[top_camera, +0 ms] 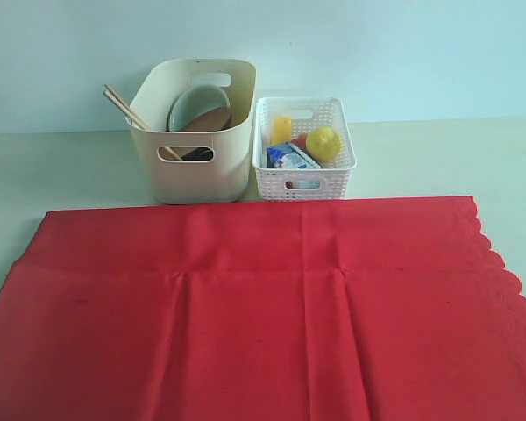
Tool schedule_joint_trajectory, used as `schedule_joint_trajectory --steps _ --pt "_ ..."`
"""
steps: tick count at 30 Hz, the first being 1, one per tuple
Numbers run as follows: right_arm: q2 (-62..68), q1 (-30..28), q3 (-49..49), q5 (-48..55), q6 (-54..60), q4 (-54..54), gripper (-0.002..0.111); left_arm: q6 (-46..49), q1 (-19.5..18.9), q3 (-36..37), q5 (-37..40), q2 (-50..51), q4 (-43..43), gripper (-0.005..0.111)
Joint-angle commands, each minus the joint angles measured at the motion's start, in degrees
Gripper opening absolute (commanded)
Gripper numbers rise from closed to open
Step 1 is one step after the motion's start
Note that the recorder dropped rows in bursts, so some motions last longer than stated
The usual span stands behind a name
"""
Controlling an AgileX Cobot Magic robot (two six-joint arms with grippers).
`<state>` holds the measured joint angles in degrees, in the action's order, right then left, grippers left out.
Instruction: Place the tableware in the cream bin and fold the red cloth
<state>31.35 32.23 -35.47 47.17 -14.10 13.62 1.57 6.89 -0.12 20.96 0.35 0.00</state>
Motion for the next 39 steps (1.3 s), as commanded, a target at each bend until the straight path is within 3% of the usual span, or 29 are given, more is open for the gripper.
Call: schedule_joint_trajectory --steps 1,25,39 --pt "-0.1 -0.07 1.7 -4.61 -0.62 -2.19 0.043 -0.27 -0.14 0.12 -0.6 -0.35 -0.31 0.0" --pt "-0.21 -0.07 8.91 -10.23 -0.62 -1.87 0.043 -0.27 -0.14 0.12 -0.6 -0.28 -0.41 0.0" --pt "-0.21 -0.07 10.15 -12.28 -0.78 -2.19 0.043 -0.27 -0.14 -8.2 -0.14 12.1 -0.41 0.0"
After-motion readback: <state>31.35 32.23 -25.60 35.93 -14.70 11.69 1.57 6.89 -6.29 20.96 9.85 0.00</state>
